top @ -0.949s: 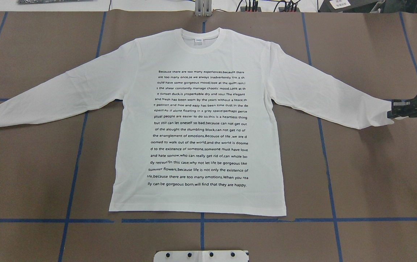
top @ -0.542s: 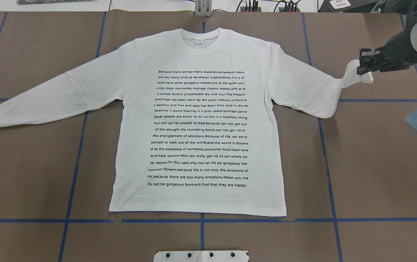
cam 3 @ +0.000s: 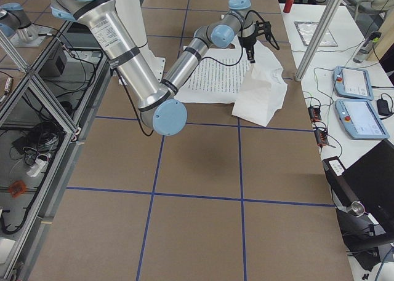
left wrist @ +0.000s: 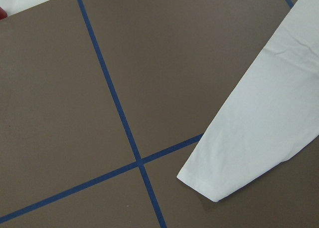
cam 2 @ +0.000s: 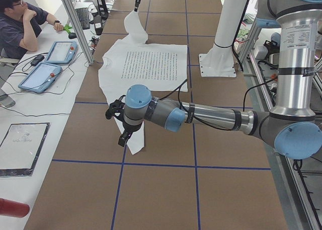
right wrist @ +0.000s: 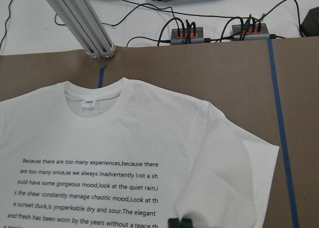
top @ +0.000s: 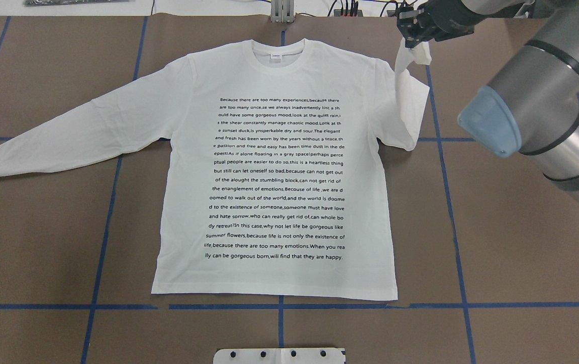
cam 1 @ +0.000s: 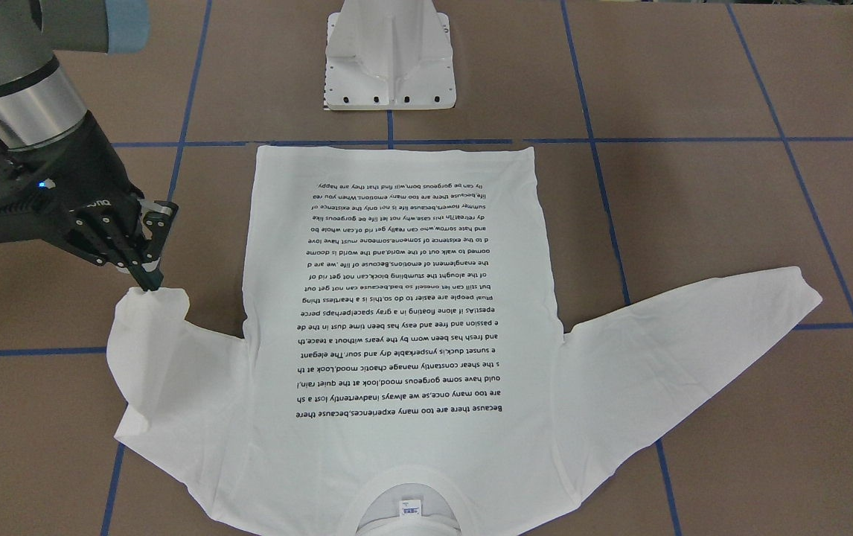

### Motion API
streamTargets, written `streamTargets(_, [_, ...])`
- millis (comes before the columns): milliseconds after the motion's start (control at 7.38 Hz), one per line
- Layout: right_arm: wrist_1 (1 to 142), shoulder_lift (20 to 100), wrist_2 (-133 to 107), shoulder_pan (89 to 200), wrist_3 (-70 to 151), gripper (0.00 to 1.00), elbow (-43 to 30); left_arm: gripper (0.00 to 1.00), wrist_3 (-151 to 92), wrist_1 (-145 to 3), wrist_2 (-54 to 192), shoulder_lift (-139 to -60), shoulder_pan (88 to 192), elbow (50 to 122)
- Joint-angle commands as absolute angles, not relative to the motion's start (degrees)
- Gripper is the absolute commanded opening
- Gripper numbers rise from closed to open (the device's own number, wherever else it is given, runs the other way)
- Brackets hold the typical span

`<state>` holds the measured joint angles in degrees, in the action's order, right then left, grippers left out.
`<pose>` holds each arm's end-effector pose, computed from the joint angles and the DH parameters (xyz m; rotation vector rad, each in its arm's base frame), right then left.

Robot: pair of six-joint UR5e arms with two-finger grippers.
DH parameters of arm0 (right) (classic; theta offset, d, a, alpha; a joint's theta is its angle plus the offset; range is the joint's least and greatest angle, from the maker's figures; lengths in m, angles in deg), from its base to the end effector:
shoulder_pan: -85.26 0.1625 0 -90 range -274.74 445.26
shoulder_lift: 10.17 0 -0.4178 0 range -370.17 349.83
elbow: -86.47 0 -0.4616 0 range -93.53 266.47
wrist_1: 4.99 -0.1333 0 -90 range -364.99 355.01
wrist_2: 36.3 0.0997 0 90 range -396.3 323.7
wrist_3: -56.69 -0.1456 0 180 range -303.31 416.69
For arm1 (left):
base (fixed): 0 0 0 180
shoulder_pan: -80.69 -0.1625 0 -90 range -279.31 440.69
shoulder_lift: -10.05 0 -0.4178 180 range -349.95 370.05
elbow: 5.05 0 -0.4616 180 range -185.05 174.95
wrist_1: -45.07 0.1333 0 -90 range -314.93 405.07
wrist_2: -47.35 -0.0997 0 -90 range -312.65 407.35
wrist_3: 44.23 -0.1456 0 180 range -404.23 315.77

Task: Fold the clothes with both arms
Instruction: 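Lift the sleeve with the right gripper and carry it across the shirt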

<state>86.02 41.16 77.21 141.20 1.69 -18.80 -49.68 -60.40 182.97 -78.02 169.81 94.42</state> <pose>-0.3294 -0.6215 0.1165 0.3819 -0.9092 0.1459 -0.0204 -0.5755 0.5743 0.4119 0.7710 0.2632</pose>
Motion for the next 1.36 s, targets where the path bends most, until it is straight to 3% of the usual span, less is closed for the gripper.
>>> streamTargets(0, [86.06,31.18,70.88,137.41,-0.07,0.00,-13.40,1.00,-49.68,-60.40,182.97,-78.01,169.81,94.36])
streamTargets(271, [85.71,19.95,55.79,127.76,-6.57,0.00,-1.84,1.00,-49.77,-60.49,182.88,-78.01,169.81,93.49])
streamTargets(542, [79.87,14.29,49.77,122.90,-10.19,0.00,7.94,1.00,-49.86,-60.58,182.88,-78.10,169.81,93.13])
streamTargets(1085, [75.34,12.51,41.67,114.11,-11.34,0.00,17.90,1.00,-50.12,-60.58,182.88,-78.10,169.81,92.87])
streamTargets(1220, [75.34,12.59,40.53,112.70,-11.25,0.72,19.92,1.00,-50.03,-60.58,182.88,-78.01,169.81,92.86])
